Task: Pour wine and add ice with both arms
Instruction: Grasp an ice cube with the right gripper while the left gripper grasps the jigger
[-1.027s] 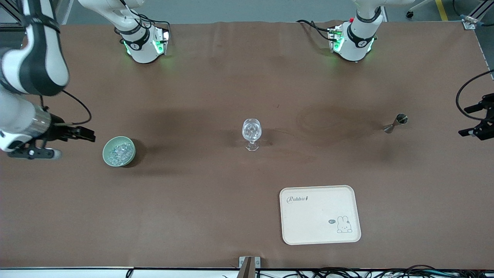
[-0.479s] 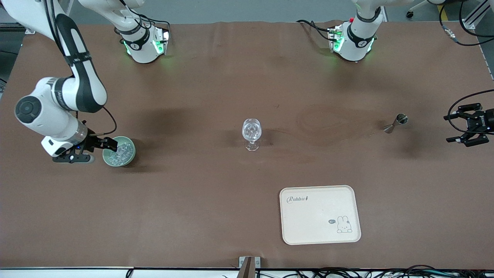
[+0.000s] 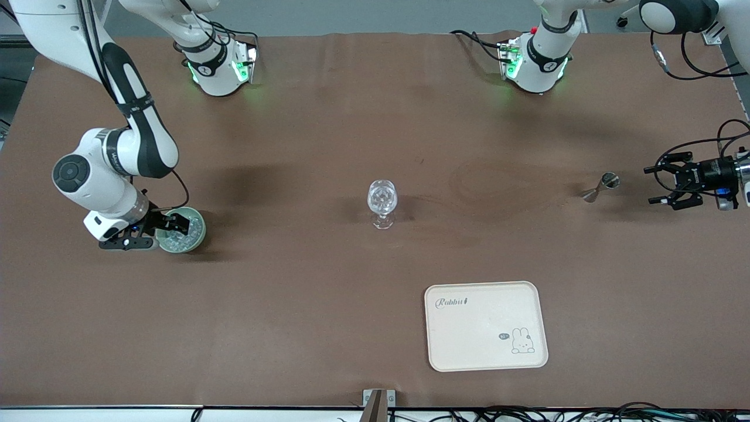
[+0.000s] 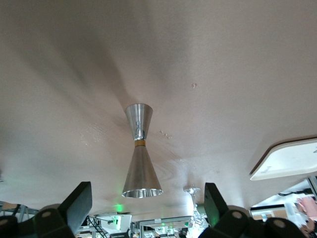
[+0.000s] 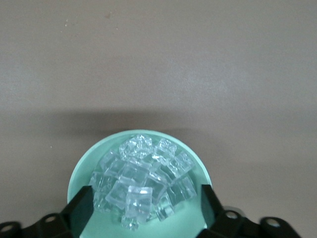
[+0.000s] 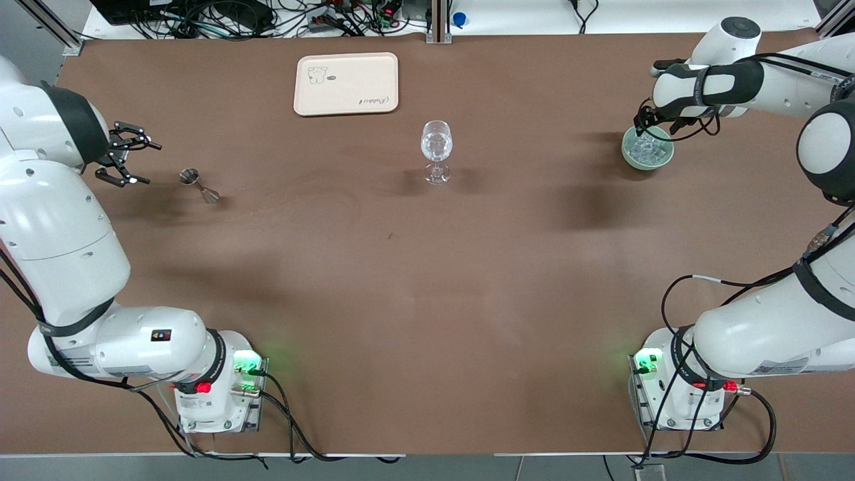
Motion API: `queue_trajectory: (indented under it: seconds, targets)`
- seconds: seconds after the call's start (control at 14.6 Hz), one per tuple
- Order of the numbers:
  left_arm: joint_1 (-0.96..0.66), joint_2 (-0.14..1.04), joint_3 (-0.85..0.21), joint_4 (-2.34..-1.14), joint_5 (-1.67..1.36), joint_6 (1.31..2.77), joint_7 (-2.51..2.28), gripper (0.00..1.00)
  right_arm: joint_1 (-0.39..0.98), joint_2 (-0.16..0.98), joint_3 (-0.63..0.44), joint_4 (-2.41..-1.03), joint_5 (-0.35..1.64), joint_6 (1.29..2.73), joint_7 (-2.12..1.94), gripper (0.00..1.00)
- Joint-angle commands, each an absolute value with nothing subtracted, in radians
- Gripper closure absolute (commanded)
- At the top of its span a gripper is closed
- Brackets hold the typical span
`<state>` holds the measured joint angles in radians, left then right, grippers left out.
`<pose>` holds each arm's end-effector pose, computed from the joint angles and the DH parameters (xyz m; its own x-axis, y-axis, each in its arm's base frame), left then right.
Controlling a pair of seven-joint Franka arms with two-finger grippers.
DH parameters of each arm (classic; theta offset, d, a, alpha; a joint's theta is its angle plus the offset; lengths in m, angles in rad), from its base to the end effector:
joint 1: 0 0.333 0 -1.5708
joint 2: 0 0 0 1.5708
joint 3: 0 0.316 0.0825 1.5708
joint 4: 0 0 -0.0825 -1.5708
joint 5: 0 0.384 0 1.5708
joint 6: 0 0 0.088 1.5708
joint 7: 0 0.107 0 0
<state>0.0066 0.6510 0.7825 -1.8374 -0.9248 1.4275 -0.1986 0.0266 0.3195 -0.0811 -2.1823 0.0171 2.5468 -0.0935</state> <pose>0.4726 0.3063 0.2313 0.1878 0.6212 -0.7608 0.9812 -0.1529 0.1173 0.5650 -0.0309 0.2460 0.9985 0.0301 0.0446 0.0293 -0.9994 0.0195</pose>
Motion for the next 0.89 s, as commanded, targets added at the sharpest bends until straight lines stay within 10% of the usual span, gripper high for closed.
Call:
queue_trajectory:
  seconds: [0.0,0.82]
  targets:
    - [-0.032,0.673,0.805,-1.861,-1.001,1.424,-0.192,0.01,0.034,0.325,-0.078,-2.197,0.015,2.572,-0.112,0.22]
    - [-0.037,0.715,0.796,-2.038,-1.162,1.480,-0.247,0.11,0.028,0.342,-0.078,-2.210,0.015,2.580,-0.141,0.43]
